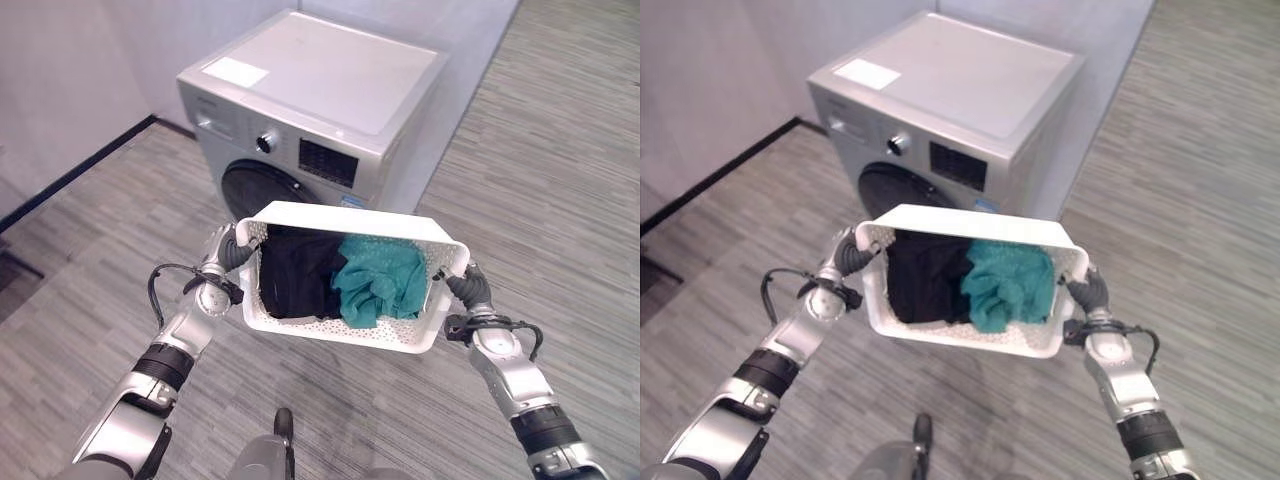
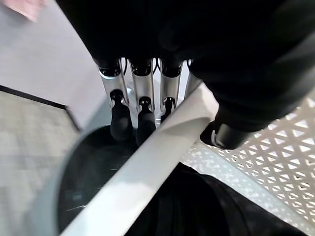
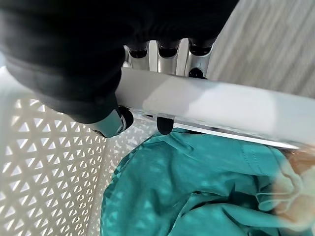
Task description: Grab the laundry basket,head to the washer,open it,put in the laundry and shut it.
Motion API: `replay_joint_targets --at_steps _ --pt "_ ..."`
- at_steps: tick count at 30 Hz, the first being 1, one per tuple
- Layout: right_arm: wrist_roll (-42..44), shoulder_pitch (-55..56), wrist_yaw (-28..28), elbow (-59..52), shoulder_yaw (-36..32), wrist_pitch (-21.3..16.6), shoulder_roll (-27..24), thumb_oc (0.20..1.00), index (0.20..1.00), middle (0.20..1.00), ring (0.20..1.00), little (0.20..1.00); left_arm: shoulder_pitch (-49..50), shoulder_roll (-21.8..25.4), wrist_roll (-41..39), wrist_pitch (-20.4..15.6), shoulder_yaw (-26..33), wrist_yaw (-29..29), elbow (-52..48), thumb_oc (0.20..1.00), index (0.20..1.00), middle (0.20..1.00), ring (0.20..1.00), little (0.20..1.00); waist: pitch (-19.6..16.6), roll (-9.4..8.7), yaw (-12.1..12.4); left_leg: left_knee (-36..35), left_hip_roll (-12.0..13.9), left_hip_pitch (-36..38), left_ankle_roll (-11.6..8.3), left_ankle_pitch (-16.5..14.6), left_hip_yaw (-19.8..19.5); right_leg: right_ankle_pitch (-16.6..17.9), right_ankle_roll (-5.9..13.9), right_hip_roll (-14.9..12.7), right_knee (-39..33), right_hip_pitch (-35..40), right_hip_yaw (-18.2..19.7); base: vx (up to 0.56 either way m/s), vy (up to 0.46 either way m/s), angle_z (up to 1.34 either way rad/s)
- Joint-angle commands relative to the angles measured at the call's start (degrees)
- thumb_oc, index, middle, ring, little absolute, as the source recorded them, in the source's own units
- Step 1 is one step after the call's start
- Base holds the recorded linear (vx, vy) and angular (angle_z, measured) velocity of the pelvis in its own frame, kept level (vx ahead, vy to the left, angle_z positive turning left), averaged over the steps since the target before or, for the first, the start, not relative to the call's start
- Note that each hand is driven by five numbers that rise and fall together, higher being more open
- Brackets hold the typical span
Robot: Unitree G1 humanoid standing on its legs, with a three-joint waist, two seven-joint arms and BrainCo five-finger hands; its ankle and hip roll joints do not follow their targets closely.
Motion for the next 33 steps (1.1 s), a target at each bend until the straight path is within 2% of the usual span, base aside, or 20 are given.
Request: replay_joint_targets --at_steps 1,2,3,5,6,8,10,12,13,14,15,17,18,19,20,21,22,24,27,33 --pt "-0.01 -7.35 4.46 -9.03 0.99 -7.17 -1.51 0.200 0.200 0.200 0.200 0.200 -8.04 -0.84 -1.95 -3.79 0.87 3.23 -2.38 0.200 0.200 0.200 0.200 0.200 -5.77 1.03 0.83 3.94 3.31 0.60 -1.11 -5.46 -1.01 7.93 0.70 1.23 5.49 -8.15 -0.69 0.03 0.062 -0.41" --pt "-0.06 -7.87 4.51 -9.02 1.12 -7.02 -1.45 0.200 0.200 0.200 0.200 0.200 -8.18 -0.31 -2.16 -3.69 1.21 3.37 -2.60 0.200 0.200 0.200 0.200 0.200 -5.71 1.13 0.97 3.65 3.31 1.45 -0.94 -5.87 -0.23 8.26 0.88 0.31 5.91 -9.32 -2.18 0.09 0.056 -0.46" --pt "-0.04 -9.03 4.91 -9.64 1.33 -6.84 -1.60 0.200 0.200 0.200 0.200 0.200 -8.83 1.05 -2.21 -3.58 2.17 3.62 -2.91 0.200 0.200 0.200 0.200 0.200 -5.91 1.32 0.93 2.43 3.08 2.90 -1.09 -6.22 0.74 7.81 0.43 -0.90 2.08 -10.84 -4.70 0.10 0.056 -0.51" --pt "0.09 -9.74 5.11 -9.81 1.63 -6.81 -1.78 0.200 0.200 0.200 0.200 0.200 -8.89 1.58 -2.22 -3.59 2.86 3.81 -2.88 0.200 0.200 0.200 0.200 0.200 -6.05 1.58 0.78 1.85 3.32 3.60 -1.37 -6.30 1.15 7.83 0.02 -0.90 -0.86 -11.12 -5.90 0.08 -0.001 -0.48" --pt "0.56 -12.62 5.40 -9.41 3.23 -7.01 -2.16 0.200 0.200 0.200 0.200 0.200 -8.99 2.44 -2.68 -3.48 4.10 4.75 -1.79 0.200 0.200 0.200 0.200 0.200 -6.53 1.94 1.10 0.81 3.95 5.13 -1.92 -6.88 3.19 8.83 -0.63 -2.22 -6.53 -12.45 -10.59 0.08 -0.037 -0.51" --pt "1.28 -15.25 5.51 -8.85 5.15 -6.98 -2.39 0.200 0.200 0.200 0.200 0.200 -9.15 3.24 -2.67 -3.17 5.12 5.58 -0.99 0.200 0.200 0.200 0.200 0.200 -6.88 2.14 1.23 0.00 4.58 6.81 -2.43 -7.36 5.25 10.49 -1.02 -2.46 -10.86 -12.27 -14.83 0.06 -0.044 -0.83" --pt "1.86 -16.11 5.70 -9.04 5.78 -7.13 -2.57 0.200 0.200 0.200 0.200 0.200 -9.33 3.70 -2.41 -3.10 5.63 5.91 -0.48 0.200 0.200 0.200 0.200 0.200 -6.98 1.99 1.09 0.13 4.76 7.19 -2.81 -7.46 5.71 10.83 -1.15 -1.76 -12.66 -11.35 -15.29 0.08 -0.082 -0.54" --pt "2.32 -15.12 5.86 -11.54 5.72 -7.68 -3.41 0.200 0.200 0.200 0.200 0.200 -9.62 3.66 -1.97 -3.17 5.89 6.55 0.62 0.200 0.200 0.200 0.200 0.200 -7.42 -0.02 0.77 4.30 5.30 6.80 -4.08 -8.96 5.56 9.85 -2.01 1.66 -16.22 -7.21 -11.06 0.20 -0.263 0.08" --pt "2.76 -15.32 6.15 -12.14 5.87 -7.73 -3.66 0.200 0.200 0.200 0.200 0.200 -9.58 3.64 -2.01 -3.19 6.21 6.43 0.23 0.200 0.200 0.200 0.200 0.200 -7.99 -0.82 1.02 6.82 5.98 6.46 -4.71 -8.94 6.37 9.79 -2.68 1.99 -17.41 -5.88 -11.53 0.18 -0.289 0.20" --pt "3.07 -15.41 5.95 -12.30 5.99 -7.64 -3.98 0.200 0.200 0.200 0.200 0.200 -9.69 3.48 -2.17 -3.19 6.27 6.42 0.07 0.200 0.200 0.200 0.200 0.200 -7.90 -1.07 1.26 10.26 6.86 5.64 -5.30 -7.94 6.58 9.52 -3.36 2.42 -18.19 -4.70 -11.96 0.08 -0.169 0.00" --pt "3.10 -15.43 5.94 -12.31 5.97 -7.63 -4.01 0.200 0.200 0.200 0.200 0.200 -9.72 3.47 -2.17 -3.16 6.27 6.42 0.04 0.200 0.200 0.200 0.200 0.200 -7.73 -0.86 1.15 11.36 7.26 5.18 -5.48 -8.41 6.30 9.66 -3.52 2.75 -18.51 -4.42 -12.17 0.01 -0.184 -0.07" --pt "3.16 -15.76 5.51 -12.87 5.78 -7.54 -5.39 0.200 0.200 0.200 0.200 0.200 -11.08 2.48 -3.23 -3.13 5.88 6.90 -0.60 0.200 0.200 0.200 0.200 0.200 -5.67 -0.83 1.88 25.21 9.86 -2.19 -7.50 -1.39 3.91 9.25 -5.94 4.57 -19.07 -2.75 -12.44 -0.08 -0.216 0.03" --pt "3.16 -15.77 5.51 -12.87 5.76 -7.54 -5.40 0.200 0.200 0.200 0.200 0.200 -11.12 2.48 -3.23 -3.13 5.87 6.91 -0.58 0.200 0.200 0.200 0.200 0.200 -5.80 -0.78 1.77 25.38 9.91 -2.49 -7.51 -1.42 3.76 9.30 -5.97 4.63 -19.11 -2.89 -12.56 -0.09 -0.249 0.19" --pt "3.39 -16.40 4.84 -12.86 5.89 -7.71 -6.30 0.200 0.200 0.200 0.200 0.200 -12.12 1.57 -3.33 -3.12 5.30 7.17 -1.26 0.200 0.200 0.200 0.200 0.200 -4.81 -1.19 1.96 31.31 11.10 -6.15 -7.49 1.28 3.63 8.24 -7.48 5.46 -19.58 -1.47 -13.23 0.06 -0.225 0.23" --pt "3.54 -16.50 4.48 -13.26 6.05 -7.67 -6.36 0.200 0.200 0.200 0.200 0.200 -13.28 0.59 -3.54 -2.84 4.77 7.38 -1.55 0.200 0.200 0.200 0.200 0.200 -4.78 -0.81 1.60 31.22 13.19 -7.52 -8.10 0.86 3.99 6.28 -7.93 6.49 -19.61 -0.01 -13.83 0.10 -0.232 0.19" --pt "3.10 -16.65 4.53 -13.78 5.94 -7.64 -6.62 0.200 0.200 0.200 0.200 0.200 -14.38 0.21 -3.56 -2.76 4.62 7.43 -1.69 0.200 0.200 0.200 0.200 0.200 -4.98 -0.89 1.63 26.70 14.02 -8.10 -8.09 -0.13 4.34 5.78 -7.80 6.26 -19.68 0.41 -13.98 0.10 -0.085 0.49" --pt "2.86 -17.03 4.61 -13.87 5.98 -7.53 -6.97 0.200 0.200 0.200 0.200 0.200 -15.28 0.22 -3.52 -2.85 4.44 7.54 -1.74 0.200 0.200 0.200 0.200 0.200 -4.94 -1.45 1.61 22.37 14.09 -7.67 -7.69 1.00 5.20 5.99 -7.65 5.50 -19.62 0.16 -14.61 0.04 0.011 0.65" --pt "2.65 -17.54 4.57 -13.63 6.07 -7.48 -7.27 0.200 0.200 0.200 0.200 0.200 -16.43 0.40 -3.80 -2.91 4.44 7.88 -1.83 0.200 0.200 0.200 0.200 0.200 -5.04 -1.61 1.64 13.81 15.09 -6.49 -8.37 2.48 5.19 5.16 -7.33 5.01 -19.03 0.13 -14.63 0.04 0.035 0.40" --pt "2.54 -18.94 4.79 -12.82 7.34 -7.36 -6.69 0.200 0.200 0.200 0.200 0.200 -17.89 0.98 -4.63 -2.85 5.08 9.06 -3.06 0.200 0.200 0.200 0.200 0.200 -4.97 -1.50 2.46 5.12 15.26 -4.94 -9.32 5.47 0.56 3.86 -7.21 5.47 -18.45 0.81 -13.60 0.08 0.017 -0.02" --pt "5.15 -27.39 4.82 -6.00 14.17 -6.19 -4.32 0.200 0.200 0.200 0.200 0.200 -21.86 3.55 -6.19 -2.65 6.32 12.43 -6.45 0.200 0.200 0.200 0.200 0.200 -6.15 -0.78 4.48 -0.61 17.15 -2.19 -10.36 8.86 -9.18 1.89 -7.01 5.77 -17.25 1.00 -11.53 0.12 0.055 -0.23"
